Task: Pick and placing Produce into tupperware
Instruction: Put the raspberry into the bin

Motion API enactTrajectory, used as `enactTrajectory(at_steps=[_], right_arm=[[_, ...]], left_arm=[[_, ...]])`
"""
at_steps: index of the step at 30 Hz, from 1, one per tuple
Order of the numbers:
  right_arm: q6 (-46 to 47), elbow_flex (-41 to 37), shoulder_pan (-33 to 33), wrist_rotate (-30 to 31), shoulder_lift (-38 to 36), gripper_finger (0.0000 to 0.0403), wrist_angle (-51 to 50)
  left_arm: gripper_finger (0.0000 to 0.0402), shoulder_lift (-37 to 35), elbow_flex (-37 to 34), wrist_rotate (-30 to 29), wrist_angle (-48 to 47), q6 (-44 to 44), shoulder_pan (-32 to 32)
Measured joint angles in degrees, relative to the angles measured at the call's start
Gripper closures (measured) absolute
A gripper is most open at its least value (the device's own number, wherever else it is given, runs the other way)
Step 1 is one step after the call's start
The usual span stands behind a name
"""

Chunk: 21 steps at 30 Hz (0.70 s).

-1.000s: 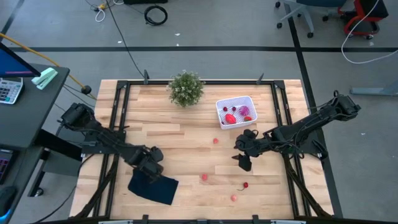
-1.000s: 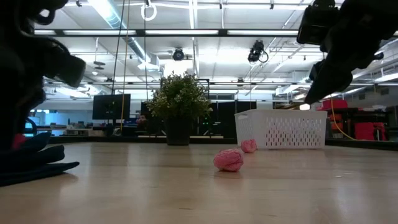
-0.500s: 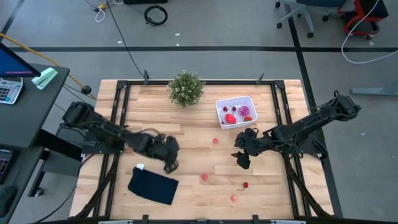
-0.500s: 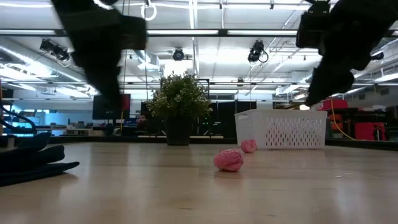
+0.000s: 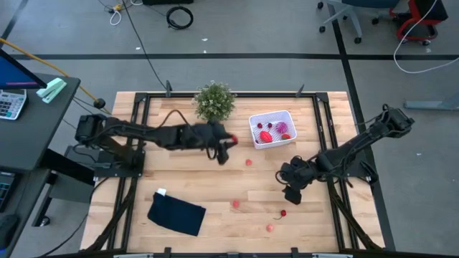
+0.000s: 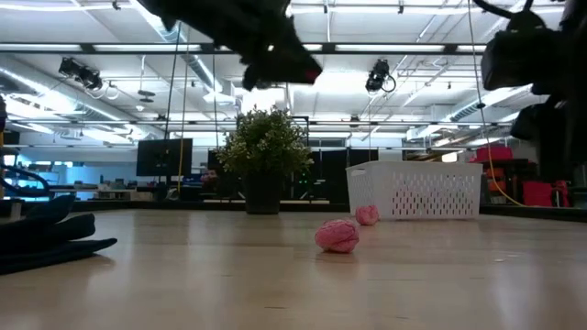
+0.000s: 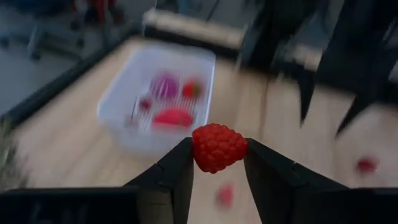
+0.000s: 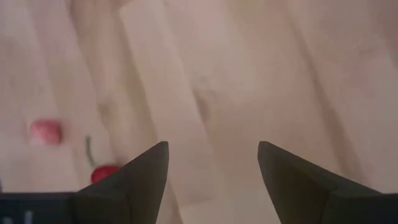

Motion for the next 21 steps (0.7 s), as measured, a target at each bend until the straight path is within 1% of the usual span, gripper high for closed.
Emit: enactTrajectory(at_steps=[3, 5, 6, 9, 13, 17, 21], right_arm=[[-1.62, 0.00, 0.82, -1.80, 0.00, 0.0147, 0.02], [-2.94, 0.00, 1.08, -2.14, 0.00, 0.0147, -0.18], [-3.71, 0.00, 1.04, -2.27, 0.00, 0.0147, -0.25], [-5.38, 0.00, 0.98, -2.26, -0.02, 0.0147, -0.38], [-7.22, 0.00, 0.89, -2.70, -0.36, 0.0147, -0.59], [-8.06, 0.00, 0.89, -2.94, -1.10, 0.0147, -1.20], [-8.16, 0.00, 0.89, -2.91, -1.33, 0.0147, -1.29]], left_arm=[[0.0255, 1.44, 0.12, 4.16, 8.32, -0.05, 3.48], [0.0256, 3.76, 0.87, 5.07, 12.25, -0.08, 5.03], [0.0258, 5.17, 1.81, 5.35, 12.49, -0.08, 5.64], [0.0264, 10.85, 6.90, 5.60, 12.30, 0.36, 6.77], [0.0265, 19.60, 16.12, 6.18, 10.74, 4.55, 7.17], [0.0254, 27.98, 25.80, 8.64, 5.88, 5.56, 7.17], [0.0251, 35.32, 34.67, 8.84, 1.67, 5.94, 7.08]])
